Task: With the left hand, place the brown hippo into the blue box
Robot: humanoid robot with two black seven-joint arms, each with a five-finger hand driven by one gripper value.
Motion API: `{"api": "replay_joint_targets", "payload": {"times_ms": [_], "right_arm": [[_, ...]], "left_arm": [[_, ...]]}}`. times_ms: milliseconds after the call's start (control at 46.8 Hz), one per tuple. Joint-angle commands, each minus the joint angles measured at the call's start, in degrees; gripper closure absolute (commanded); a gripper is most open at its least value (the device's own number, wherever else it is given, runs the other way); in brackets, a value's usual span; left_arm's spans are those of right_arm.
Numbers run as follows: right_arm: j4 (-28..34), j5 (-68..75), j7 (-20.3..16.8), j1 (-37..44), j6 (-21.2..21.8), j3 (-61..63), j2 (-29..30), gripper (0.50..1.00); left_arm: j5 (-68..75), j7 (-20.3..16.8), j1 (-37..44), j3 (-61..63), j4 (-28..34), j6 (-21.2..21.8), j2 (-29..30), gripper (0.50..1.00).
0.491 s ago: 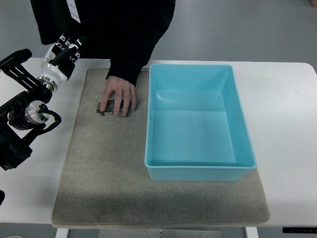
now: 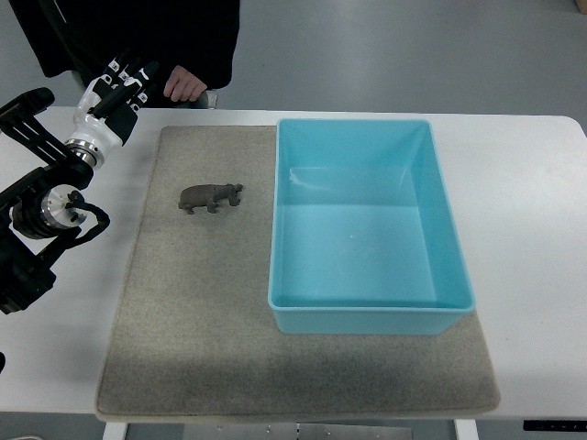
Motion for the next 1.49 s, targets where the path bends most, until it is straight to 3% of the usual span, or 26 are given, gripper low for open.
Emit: {"api": "replay_joint_targets", "payload": {"times_ms": [0,747,1068,1473], "right_arm": [[0.0,0.0,0.0,0.0,0.0,0.0,0.0,0.564],[0.0,0.0,0.0,0.0,0.0,0.0,0.0,0.564],[0.0,0.0,0.0,0.0,0.0,0.0,0.0,0.564],[0.0,0.0,0.0,0.0,0.0,0.0,0.0,0.564]], "left_arm": [[0.0,0.0,-0.1,0.1,0.0,-0.5,0.1,0.501],[0.6,0.0,-6.1,13.8,1.3,-1.5,6.0,0.501],[0.9,0.0,-13.3,33.0,0.8,-6.1,10.1,0.501],[0.7,0.0,-20.4,45.3,0.7,-8.4,11.6,0.501]]}}
